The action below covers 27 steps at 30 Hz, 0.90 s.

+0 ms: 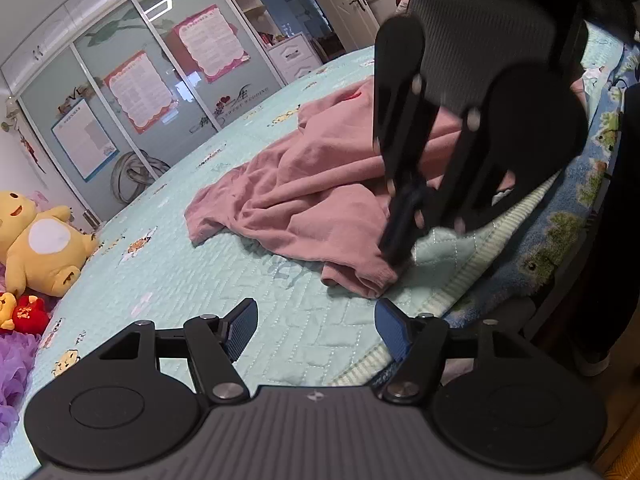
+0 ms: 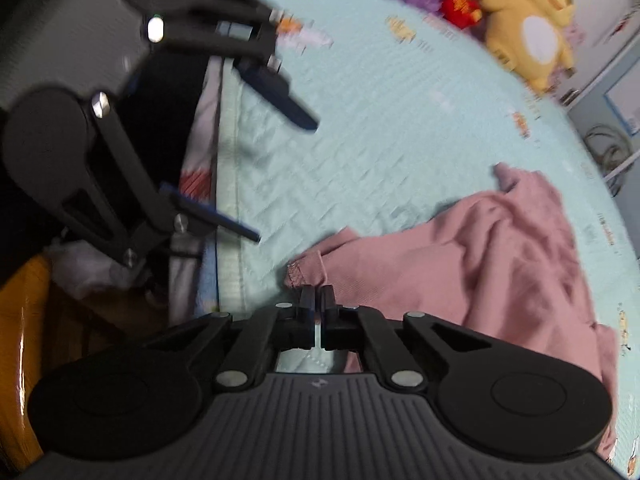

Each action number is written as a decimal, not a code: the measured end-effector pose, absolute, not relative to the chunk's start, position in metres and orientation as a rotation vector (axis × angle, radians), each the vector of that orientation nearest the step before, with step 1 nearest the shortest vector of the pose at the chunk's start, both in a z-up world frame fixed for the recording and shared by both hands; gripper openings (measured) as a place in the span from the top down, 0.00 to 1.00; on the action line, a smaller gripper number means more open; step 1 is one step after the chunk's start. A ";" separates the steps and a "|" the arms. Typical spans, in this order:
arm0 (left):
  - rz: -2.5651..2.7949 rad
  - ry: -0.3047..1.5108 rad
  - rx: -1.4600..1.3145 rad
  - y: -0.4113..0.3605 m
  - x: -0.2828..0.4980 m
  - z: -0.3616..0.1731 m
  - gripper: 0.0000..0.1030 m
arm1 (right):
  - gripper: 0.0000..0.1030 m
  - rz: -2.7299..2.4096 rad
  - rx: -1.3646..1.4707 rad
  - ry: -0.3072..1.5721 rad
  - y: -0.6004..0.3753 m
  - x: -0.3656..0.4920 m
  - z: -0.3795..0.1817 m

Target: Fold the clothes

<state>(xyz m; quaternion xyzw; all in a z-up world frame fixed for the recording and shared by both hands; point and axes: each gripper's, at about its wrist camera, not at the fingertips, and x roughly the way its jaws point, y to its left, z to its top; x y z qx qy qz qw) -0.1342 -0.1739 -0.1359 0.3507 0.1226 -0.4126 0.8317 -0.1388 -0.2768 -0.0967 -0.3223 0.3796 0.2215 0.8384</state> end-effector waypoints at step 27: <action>-1.120 0.120 0.893 -0.243 -0.126 -0.093 0.33 | 1.00 -0.287 -0.378 0.233 -0.325 -0.265 -0.071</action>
